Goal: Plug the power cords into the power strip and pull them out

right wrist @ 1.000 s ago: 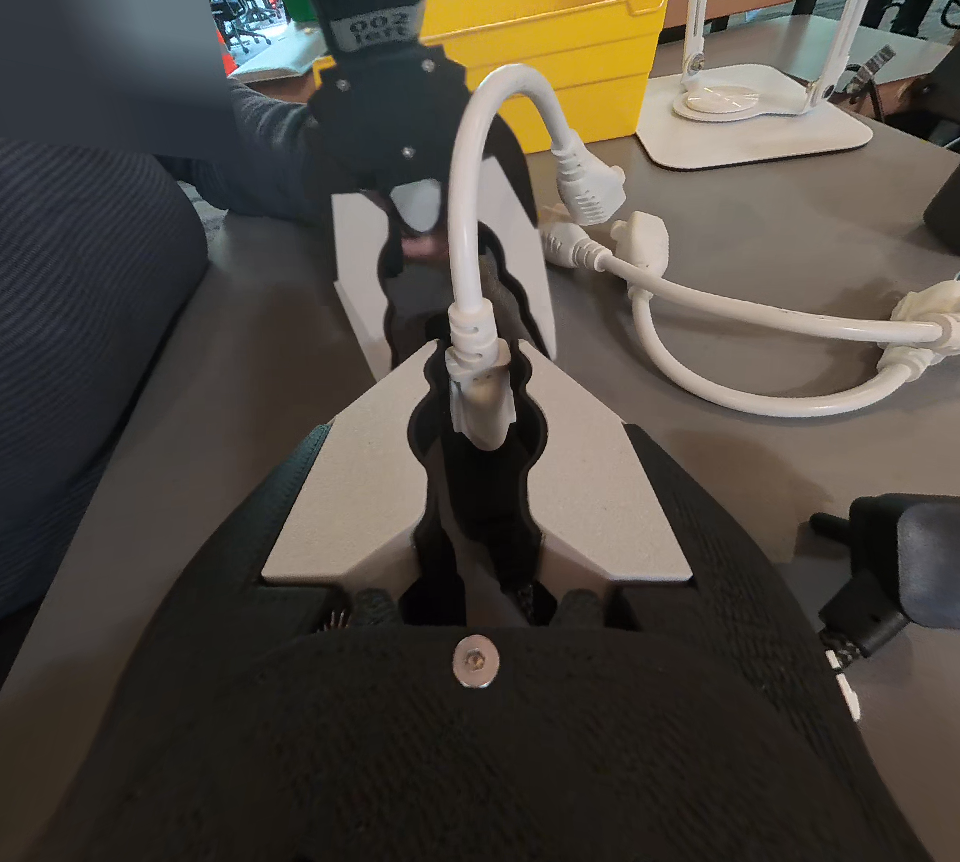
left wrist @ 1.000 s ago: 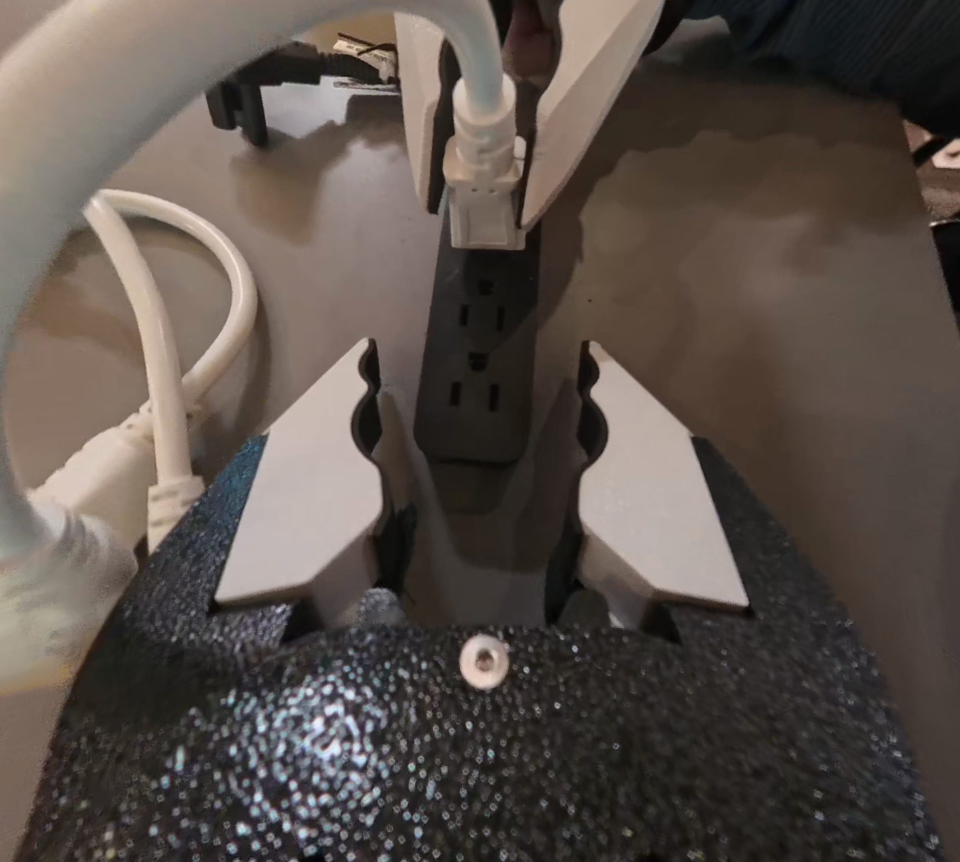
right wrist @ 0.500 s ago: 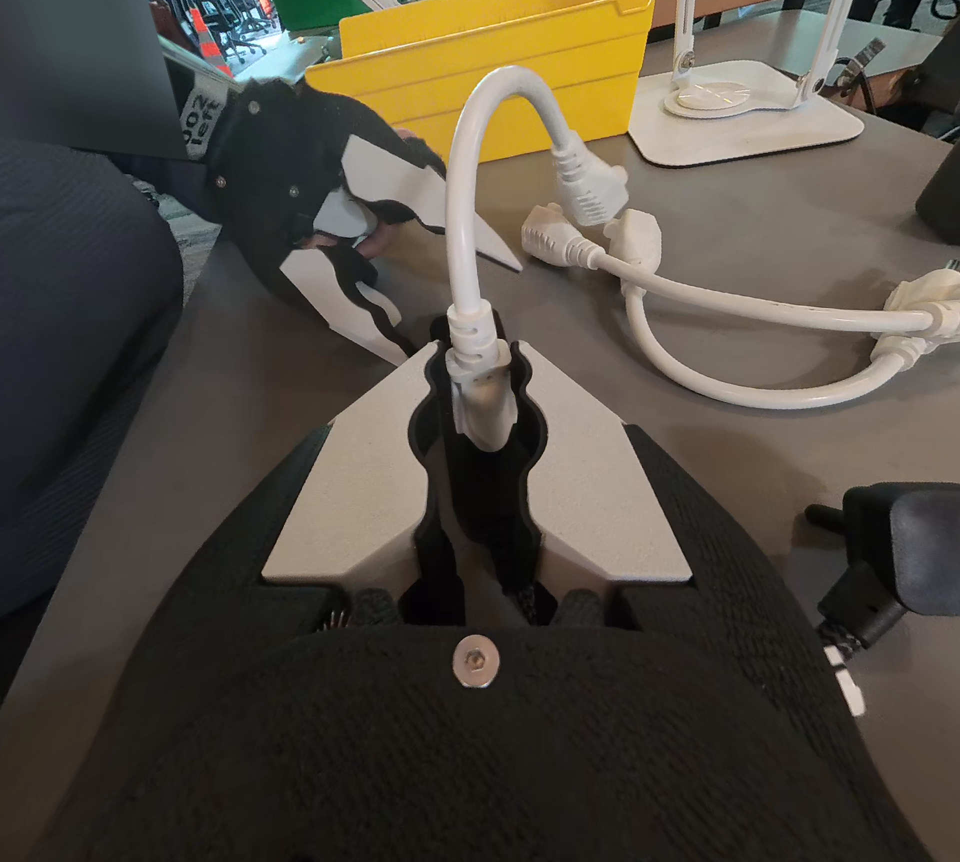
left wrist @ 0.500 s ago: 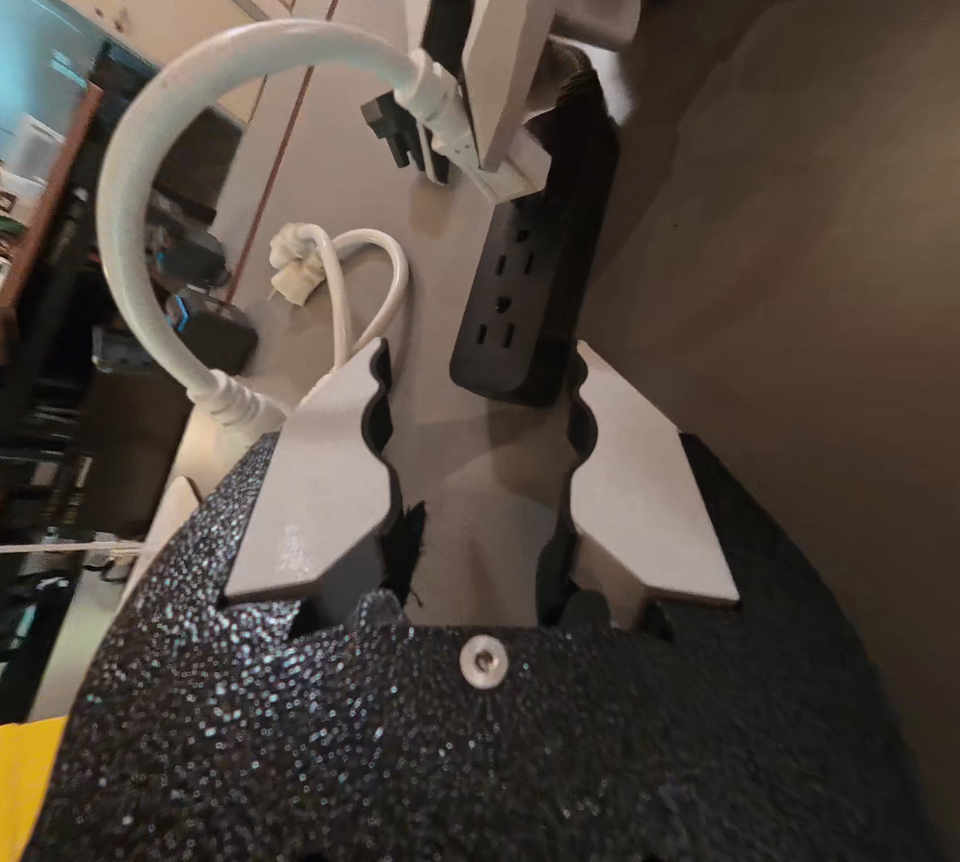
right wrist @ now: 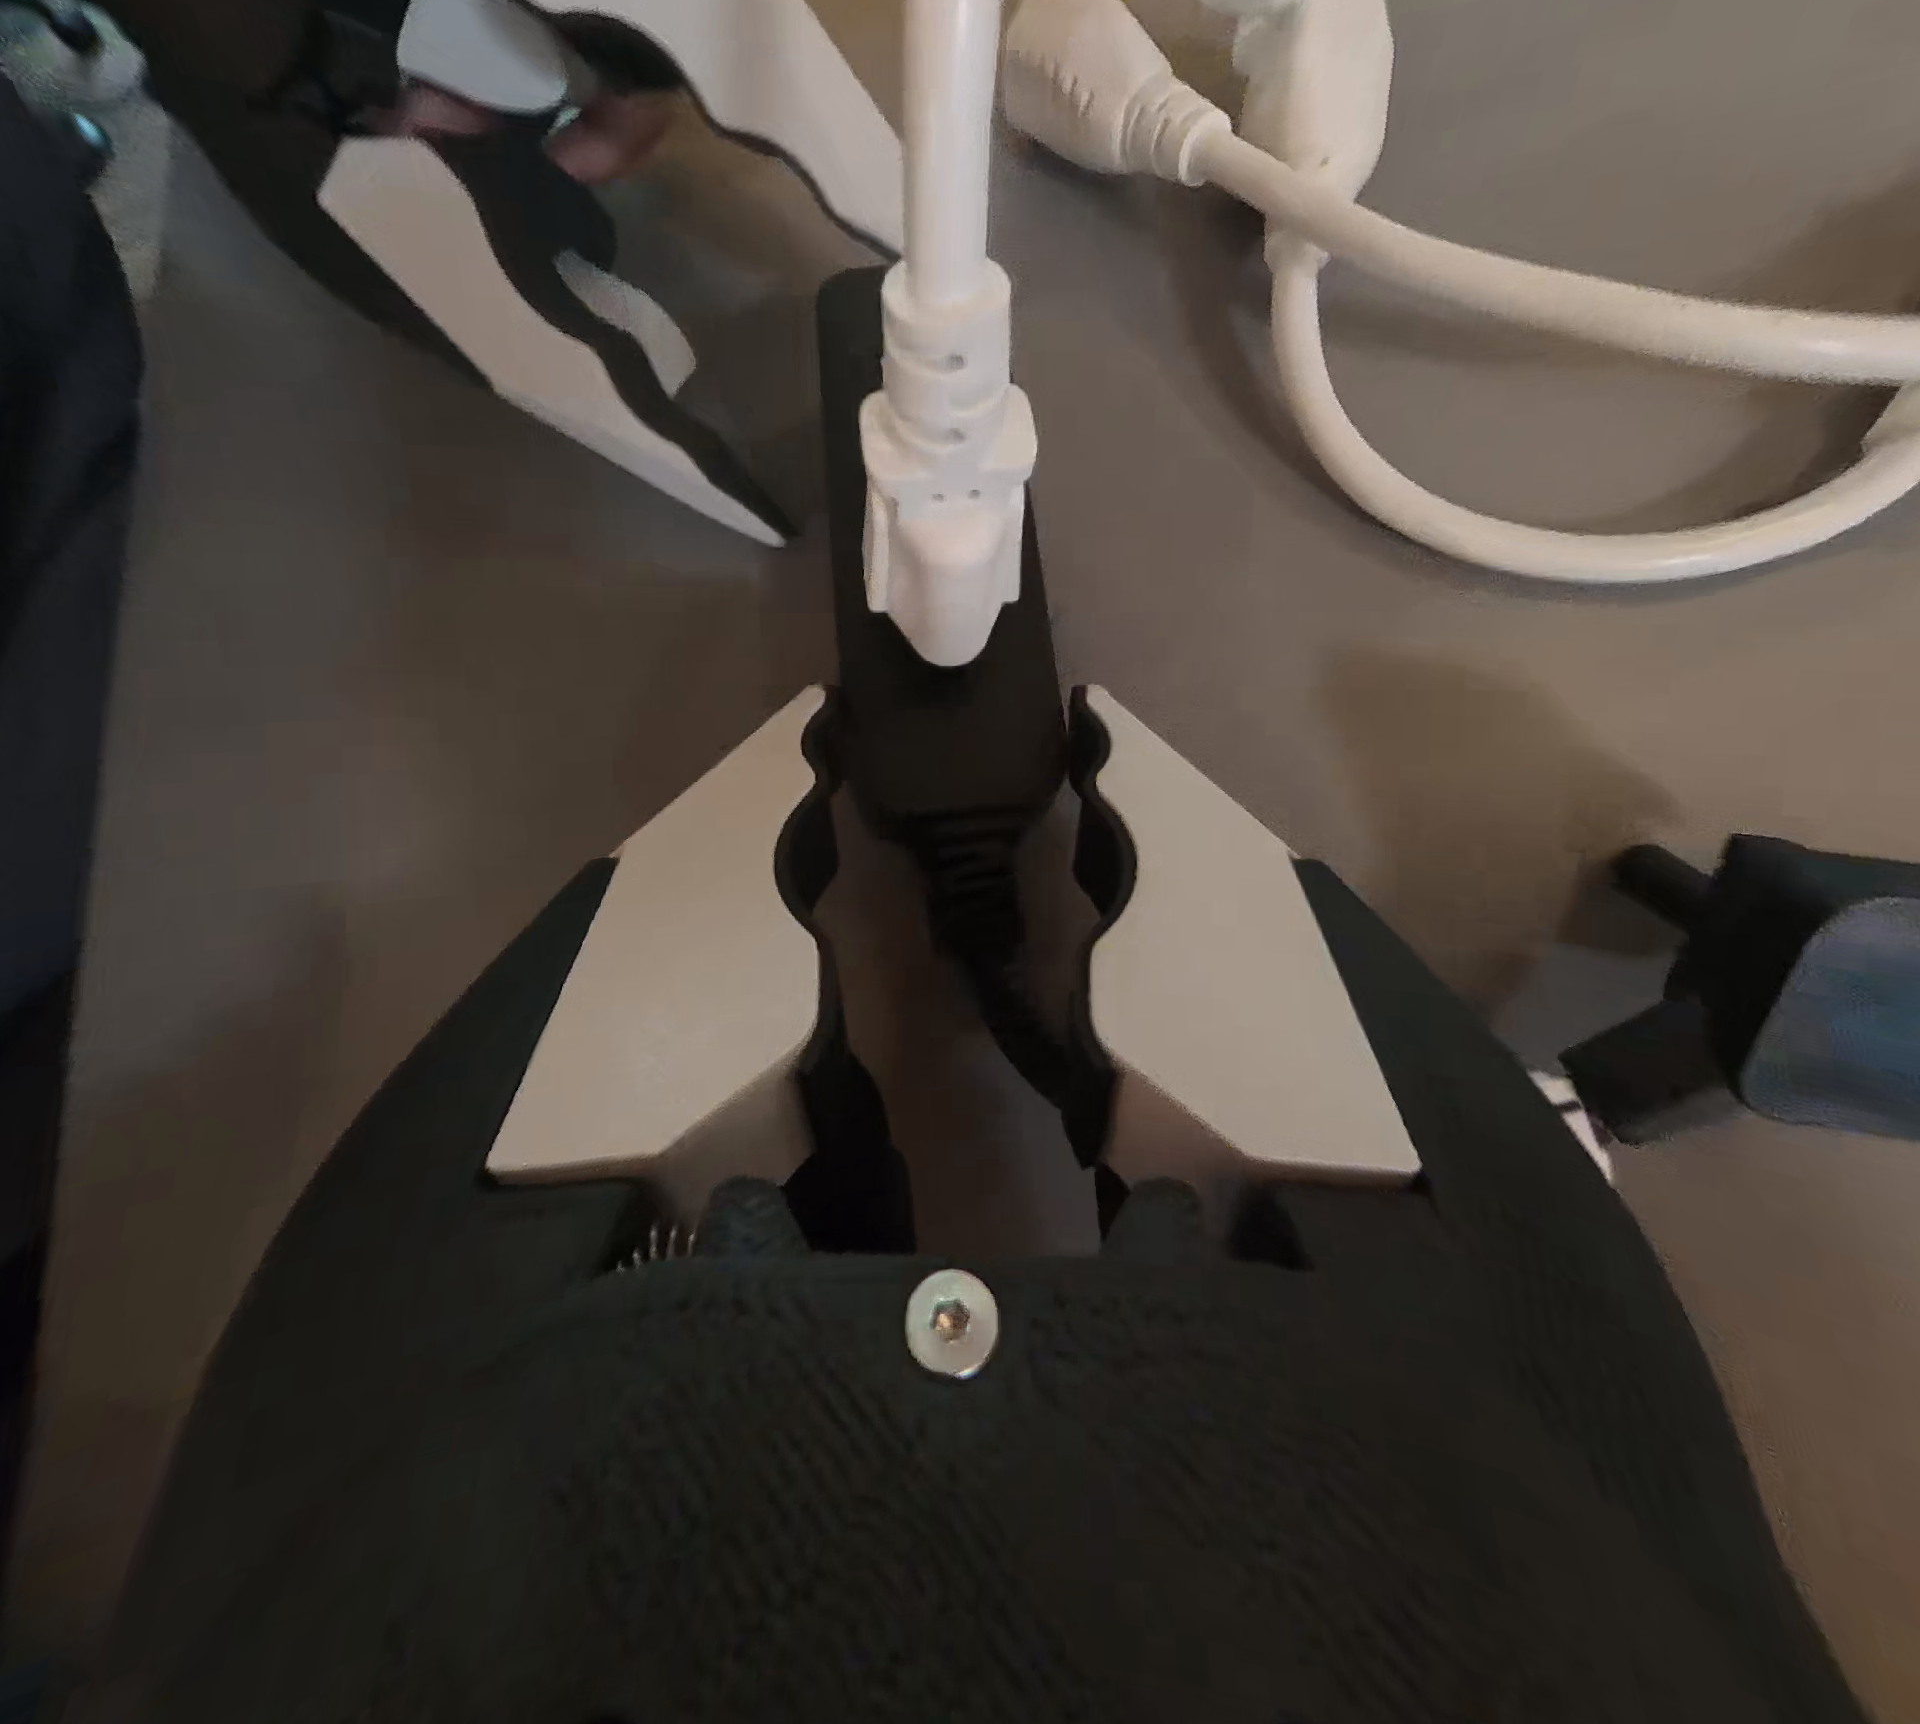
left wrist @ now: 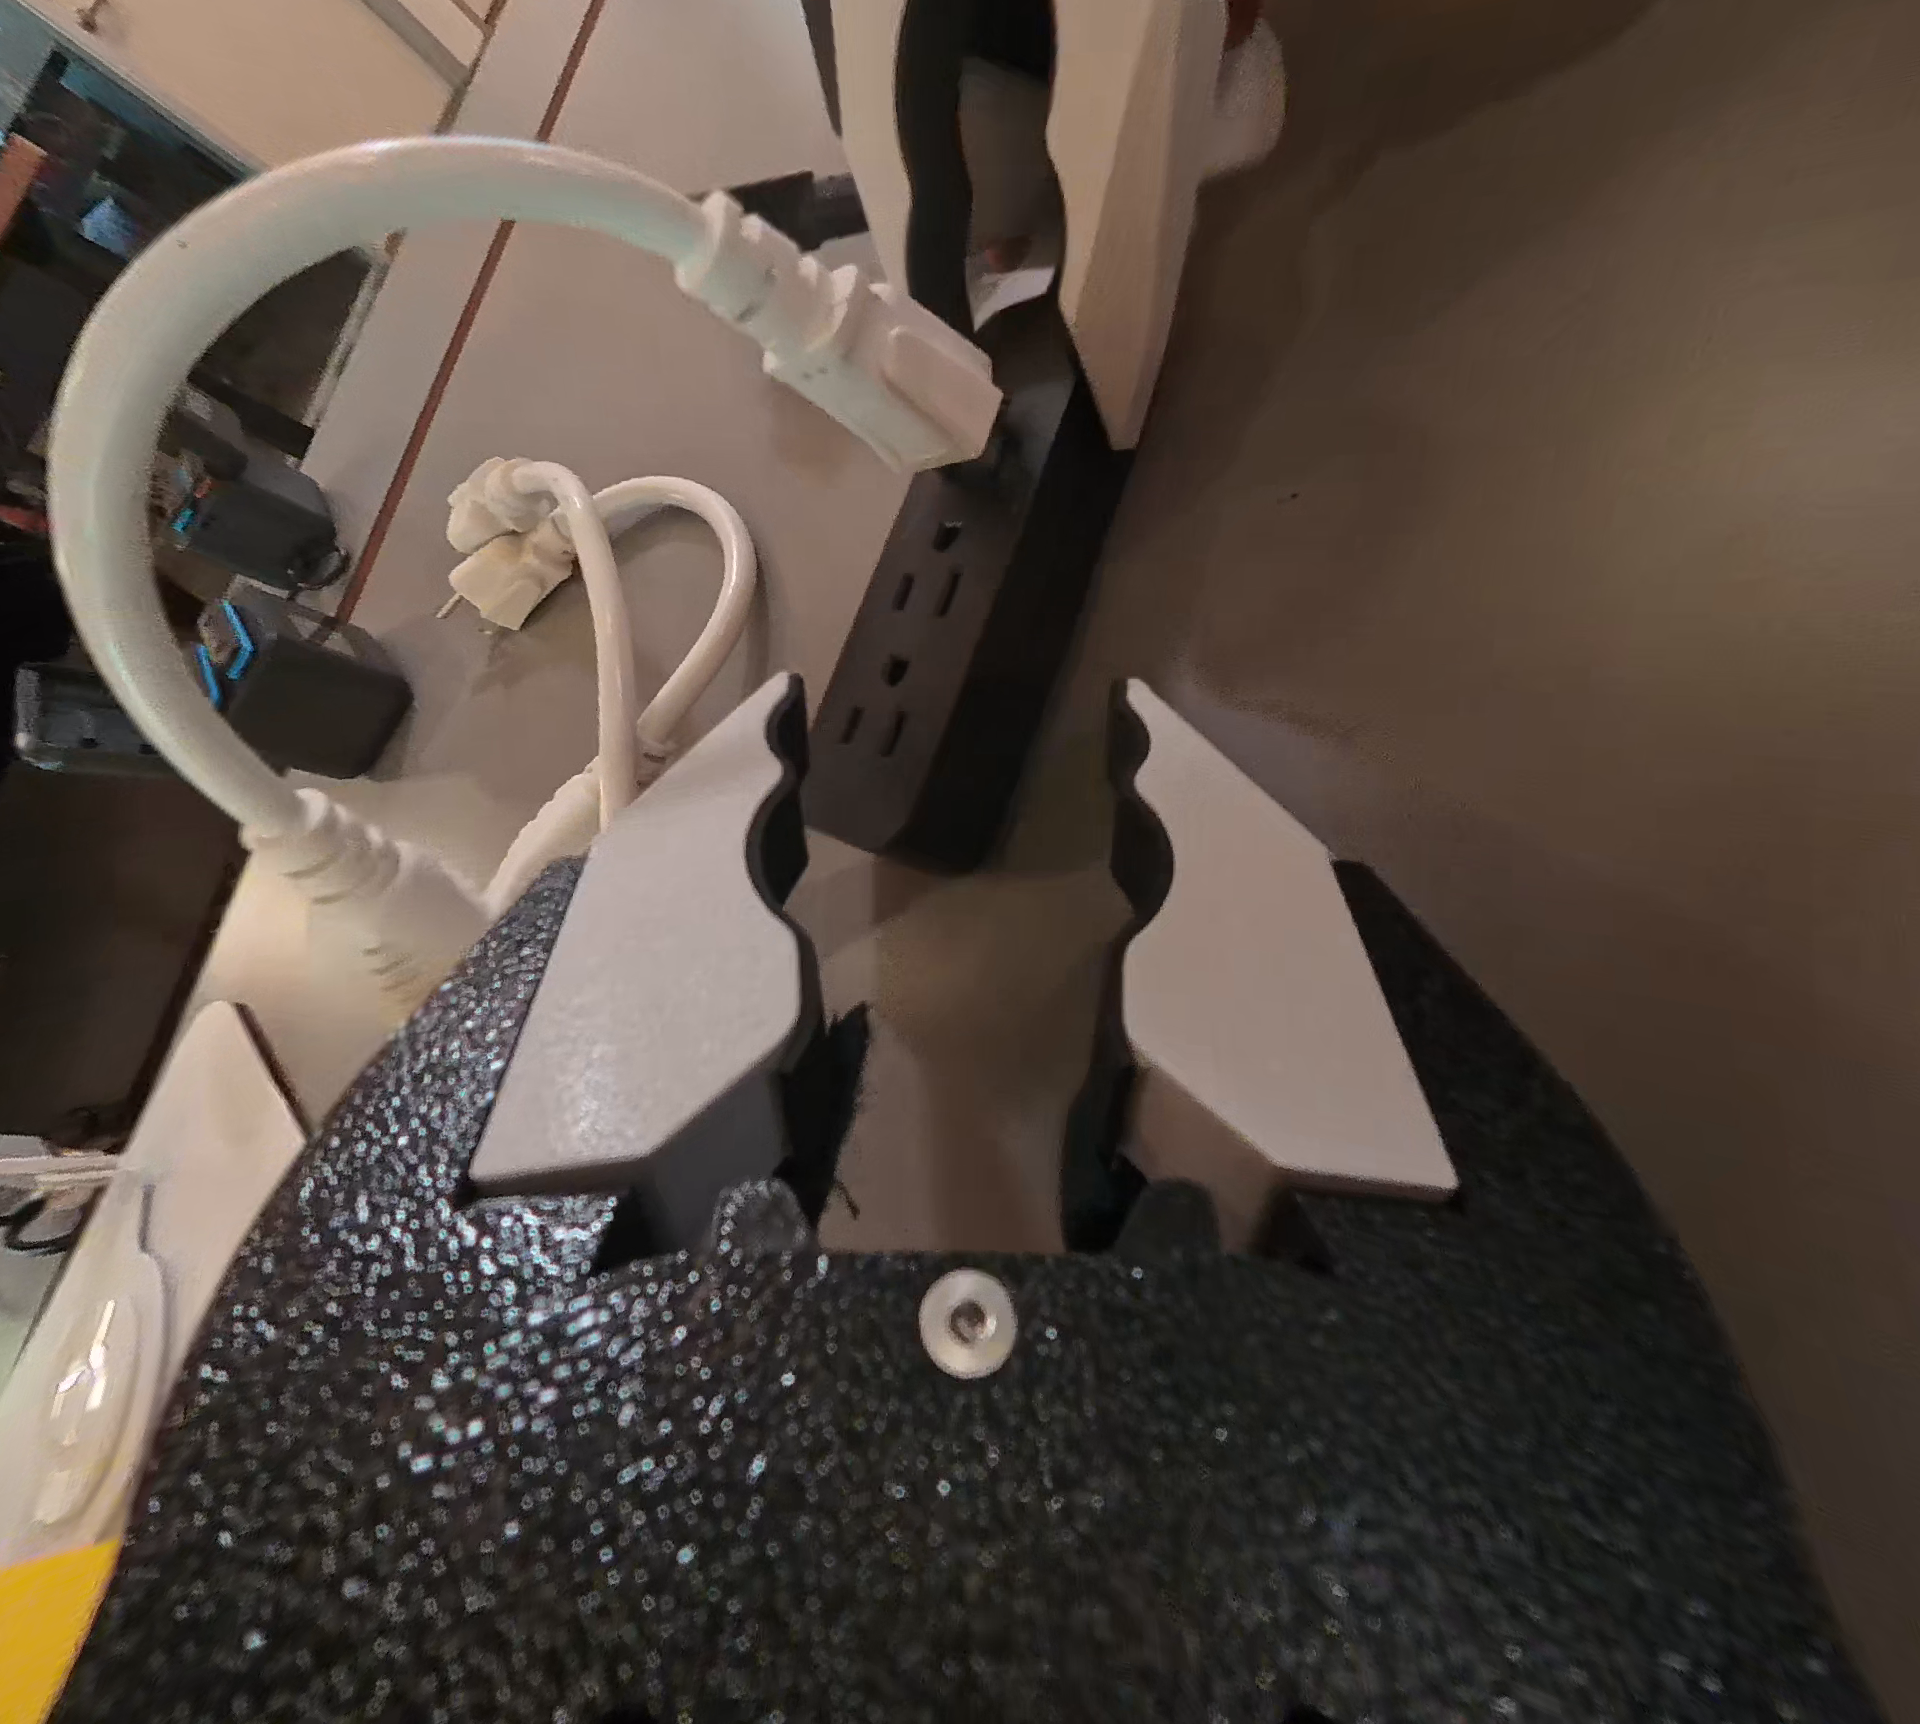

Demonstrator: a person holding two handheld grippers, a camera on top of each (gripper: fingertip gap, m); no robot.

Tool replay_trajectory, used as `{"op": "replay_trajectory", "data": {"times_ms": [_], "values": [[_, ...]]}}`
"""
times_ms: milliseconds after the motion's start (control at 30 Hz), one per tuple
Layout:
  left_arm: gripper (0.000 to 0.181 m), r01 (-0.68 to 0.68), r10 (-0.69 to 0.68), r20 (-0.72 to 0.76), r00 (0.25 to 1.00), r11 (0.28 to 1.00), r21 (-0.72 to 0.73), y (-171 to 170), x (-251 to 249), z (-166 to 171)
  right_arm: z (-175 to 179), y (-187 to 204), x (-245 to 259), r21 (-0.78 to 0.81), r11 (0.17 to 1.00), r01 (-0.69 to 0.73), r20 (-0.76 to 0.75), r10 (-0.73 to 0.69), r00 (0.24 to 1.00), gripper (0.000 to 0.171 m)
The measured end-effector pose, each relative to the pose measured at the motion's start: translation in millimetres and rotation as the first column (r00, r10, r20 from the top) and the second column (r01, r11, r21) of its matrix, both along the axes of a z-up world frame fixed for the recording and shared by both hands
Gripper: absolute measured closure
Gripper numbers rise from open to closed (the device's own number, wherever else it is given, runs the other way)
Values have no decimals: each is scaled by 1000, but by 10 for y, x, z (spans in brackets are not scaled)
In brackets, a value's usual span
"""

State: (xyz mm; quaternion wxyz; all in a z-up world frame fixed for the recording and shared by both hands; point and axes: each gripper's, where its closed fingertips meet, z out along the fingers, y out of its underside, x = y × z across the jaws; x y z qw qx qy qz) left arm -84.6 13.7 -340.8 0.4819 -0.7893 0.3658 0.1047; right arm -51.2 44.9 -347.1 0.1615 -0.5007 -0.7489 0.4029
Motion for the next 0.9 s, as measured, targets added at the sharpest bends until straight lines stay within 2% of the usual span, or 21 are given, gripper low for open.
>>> {"op": "replay_trajectory", "data": {"times_ms": [233, 900], "values": [[123, -6, 15, 86, 996, 994, -106, 46, 24, -56, 21, 14, -38, -170, 985, 41, 134, -18, 991, 129], [123, 1, 10, 103, 995, 994, -108, 42, 17, -55, 31, 11, -51, -182, 983, 34, 119, -12, 993, 129]]}}
